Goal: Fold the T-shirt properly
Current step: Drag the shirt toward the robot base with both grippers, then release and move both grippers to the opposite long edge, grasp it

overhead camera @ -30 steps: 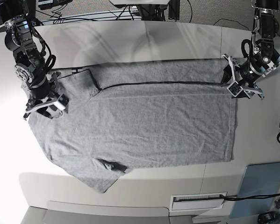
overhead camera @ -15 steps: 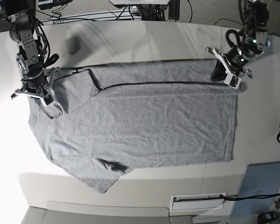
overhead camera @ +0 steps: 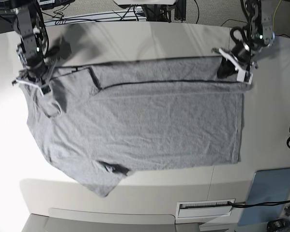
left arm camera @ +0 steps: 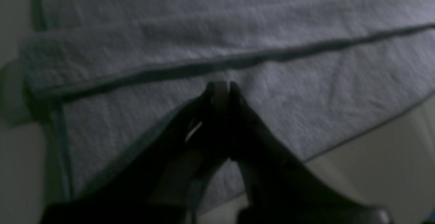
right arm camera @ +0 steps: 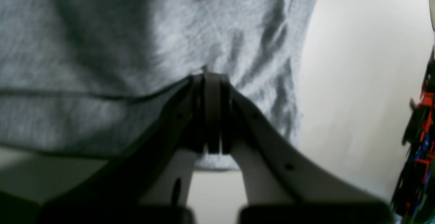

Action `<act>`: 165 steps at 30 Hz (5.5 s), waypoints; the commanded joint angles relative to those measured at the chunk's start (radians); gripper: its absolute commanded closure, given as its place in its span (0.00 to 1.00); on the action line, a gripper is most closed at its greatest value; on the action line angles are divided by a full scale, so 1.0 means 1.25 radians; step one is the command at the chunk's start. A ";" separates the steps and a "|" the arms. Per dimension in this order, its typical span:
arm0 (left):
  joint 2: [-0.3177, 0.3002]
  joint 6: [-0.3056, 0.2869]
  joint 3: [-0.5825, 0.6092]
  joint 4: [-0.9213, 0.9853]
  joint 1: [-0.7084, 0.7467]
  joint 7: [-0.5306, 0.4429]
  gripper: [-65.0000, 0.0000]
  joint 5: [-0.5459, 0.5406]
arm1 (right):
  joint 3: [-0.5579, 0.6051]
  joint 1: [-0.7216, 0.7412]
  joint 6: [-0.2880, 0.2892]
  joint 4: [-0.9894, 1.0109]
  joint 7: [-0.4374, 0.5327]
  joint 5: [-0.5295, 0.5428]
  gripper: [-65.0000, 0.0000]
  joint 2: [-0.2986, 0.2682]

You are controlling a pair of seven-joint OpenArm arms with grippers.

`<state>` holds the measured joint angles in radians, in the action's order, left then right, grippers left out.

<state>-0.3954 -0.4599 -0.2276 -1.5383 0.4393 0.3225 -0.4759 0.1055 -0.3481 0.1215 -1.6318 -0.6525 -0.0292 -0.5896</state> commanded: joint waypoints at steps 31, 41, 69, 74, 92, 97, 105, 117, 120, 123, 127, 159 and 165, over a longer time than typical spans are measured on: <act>-0.099 -0.006 0.001 -0.208 0.236 0.059 1.00 0.079 | -0.165 -0.372 -0.084 -0.215 -0.033 -0.102 1.00 -0.033; -0.098 -0.006 0.001 -0.236 0.236 0.059 1.00 0.075 | -0.164 -0.328 -0.084 -0.220 0.046 0.004 1.00 -0.031; -0.099 -0.006 0.001 -0.237 0.240 0.058 1.00 0.075 | -0.190 -0.323 0.029 -0.121 0.024 -0.034 1.00 0.035; -0.099 -0.006 -0.003 -0.295 0.236 0.059 1.00 0.075 | -0.287 -0.323 0.027 -0.236 0.027 -0.034 1.00 0.035; -0.043 0.144 -0.040 -0.141 -0.166 0.105 0.38 0.051 | -0.383 -0.081 0.138 -0.312 0.072 0.169 0.65 0.035; -0.016 0.137 -0.040 0.056 -0.354 0.125 0.38 0.035 | -0.360 -0.038 0.139 -0.312 0.019 0.203 0.65 0.038; -0.012 0.138 0.002 0.363 -0.600 0.191 0.38 0.075 | -0.303 -0.027 0.139 -0.312 0.009 0.202 0.65 0.038; -0.012 0.110 0.018 0.590 -0.765 0.302 0.38 0.147 | -0.303 -0.025 0.139 -0.312 -0.007 0.202 0.65 0.038; -0.011 0.026 0.018 0.590 -0.768 0.337 0.38 0.102 | -0.303 -0.025 0.139 -0.312 -0.007 0.202 0.65 0.038; -0.002 0.001 0.018 0.590 -0.768 0.354 0.39 0.078 | -0.303 -0.025 0.139 -0.312 -0.007 0.202 0.65 0.038; 0.013 -0.006 0.018 0.590 -0.767 0.366 0.47 0.078 | -0.303 -0.016 0.139 -0.312 -0.011 0.202 0.65 0.038; 0.022 -0.008 0.018 0.590 -0.744 0.374 1.00 0.156 | 0.174 0.860 0.250 0.618 -0.079 0.203 0.56 0.080; 0.021 -0.007 0.018 0.590 -0.744 0.379 1.00 0.157 | 0.233 0.994 0.282 0.931 0.024 0.195 0.56 0.128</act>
<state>-0.3599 -0.4763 -0.2050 -0.7982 -0.4797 0.7605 -0.3069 0.3962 0.8566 0.4786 -0.4484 -0.6334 0.2115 -0.4149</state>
